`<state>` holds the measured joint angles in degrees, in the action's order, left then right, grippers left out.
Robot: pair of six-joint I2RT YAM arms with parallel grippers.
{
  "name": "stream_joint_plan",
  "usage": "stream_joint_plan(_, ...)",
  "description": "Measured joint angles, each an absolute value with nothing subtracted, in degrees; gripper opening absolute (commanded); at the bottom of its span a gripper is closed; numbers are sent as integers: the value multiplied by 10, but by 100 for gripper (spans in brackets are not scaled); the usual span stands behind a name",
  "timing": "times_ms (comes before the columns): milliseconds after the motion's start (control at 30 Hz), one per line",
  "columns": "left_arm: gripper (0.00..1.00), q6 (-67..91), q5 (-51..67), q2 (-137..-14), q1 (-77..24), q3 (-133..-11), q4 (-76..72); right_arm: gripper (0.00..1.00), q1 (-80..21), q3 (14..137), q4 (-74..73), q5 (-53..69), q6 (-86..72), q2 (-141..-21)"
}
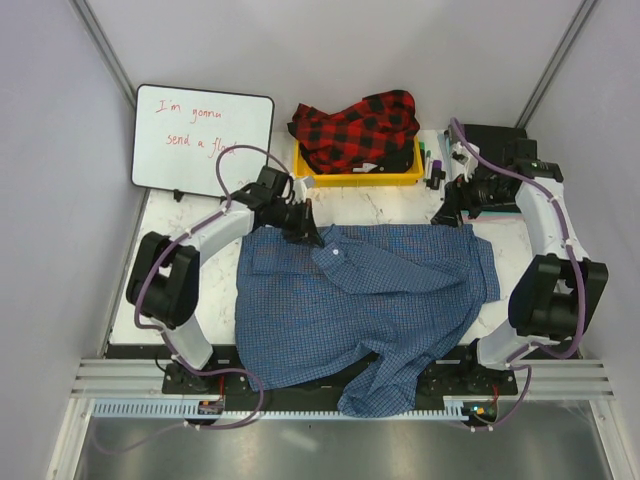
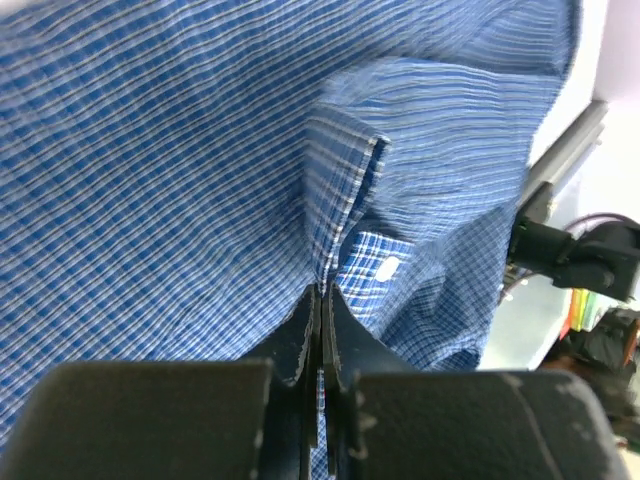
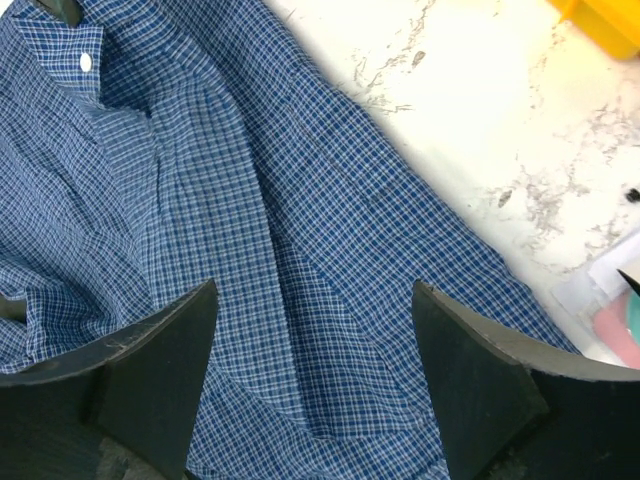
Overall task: Fold and stack the long sleeve shirts
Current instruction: Fold the shirt
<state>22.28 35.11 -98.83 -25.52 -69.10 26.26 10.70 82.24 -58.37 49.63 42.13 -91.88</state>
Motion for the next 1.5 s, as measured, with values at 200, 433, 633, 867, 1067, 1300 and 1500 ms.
stream_joint_plan(200,2,156,394,-959,-335,-725,243,69,102,813,-560,503,390,-938)
stream_joint_plan(433,2,-71,409,-856,-594,-764,293,51,102,824,-574,516,385,-964)
stream_joint_plan(633,2,-230,338,-836,-736,-748,342,34,76,773,-604,528,424,-964)
stream_joint_plan(867,2,-313,271,-846,-782,-708,357,23,-3,705,-621,510,442,-965)
stream_joint_plan(1067,2,-338,234,-846,-781,-657,328,21,-81,664,-619,468,444,-994)
stream_joint_plan(1300,2,-329,205,-825,-780,-652,258,21,-144,646,-588,425,422,-1035)
stream_joint_plan(1500,2,-297,191,-794,-764,-653,210,29,-155,639,-555,402,397,-1066)
